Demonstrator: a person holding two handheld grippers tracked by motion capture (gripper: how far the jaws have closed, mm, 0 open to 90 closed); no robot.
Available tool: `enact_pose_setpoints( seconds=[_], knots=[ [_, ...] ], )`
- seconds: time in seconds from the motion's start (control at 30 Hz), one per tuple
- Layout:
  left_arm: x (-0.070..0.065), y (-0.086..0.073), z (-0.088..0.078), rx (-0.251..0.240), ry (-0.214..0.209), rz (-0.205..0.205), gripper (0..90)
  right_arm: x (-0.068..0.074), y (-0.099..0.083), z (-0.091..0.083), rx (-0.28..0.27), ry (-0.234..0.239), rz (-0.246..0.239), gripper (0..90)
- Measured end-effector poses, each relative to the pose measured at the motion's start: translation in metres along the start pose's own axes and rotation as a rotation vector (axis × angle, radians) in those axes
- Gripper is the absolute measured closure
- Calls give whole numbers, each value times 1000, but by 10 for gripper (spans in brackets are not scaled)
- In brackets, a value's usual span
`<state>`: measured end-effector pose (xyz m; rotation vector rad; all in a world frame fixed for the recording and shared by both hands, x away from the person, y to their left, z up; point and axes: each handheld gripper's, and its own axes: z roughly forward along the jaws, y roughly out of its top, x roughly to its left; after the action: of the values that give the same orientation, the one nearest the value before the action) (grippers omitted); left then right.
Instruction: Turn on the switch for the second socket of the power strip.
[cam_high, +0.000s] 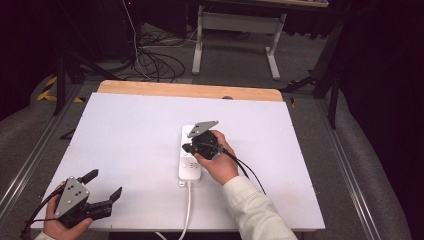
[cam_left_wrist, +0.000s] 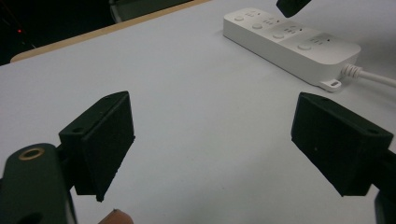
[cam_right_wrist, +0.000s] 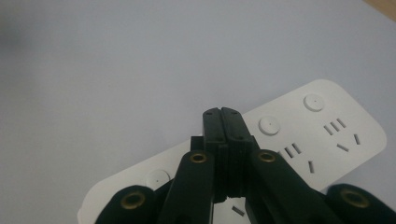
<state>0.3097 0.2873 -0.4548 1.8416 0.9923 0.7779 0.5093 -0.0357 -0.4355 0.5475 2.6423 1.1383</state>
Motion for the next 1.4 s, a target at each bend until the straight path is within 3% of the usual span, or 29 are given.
enact_pose_setpoints(
  seconds=[0.53, 0.8, 1.2, 1.4],
  knots=[
    [0, 0, 1, 2, -4, 4, 138, -1, -6, 15, 51, -5, -5, 900],
    [0, 0, 1, 2, -4, -2, 138, 1, -6, 17, 58, -19, -14, 900],
    [-1, 0, 1, 1, -8, -5, 138, 2, -9, 18, 41, -20, 16, 900],
    [-1, 0, 2, 2, -7, -2, 138, 6, -11, 18, 39, -46, 13, 900]
  ],
)
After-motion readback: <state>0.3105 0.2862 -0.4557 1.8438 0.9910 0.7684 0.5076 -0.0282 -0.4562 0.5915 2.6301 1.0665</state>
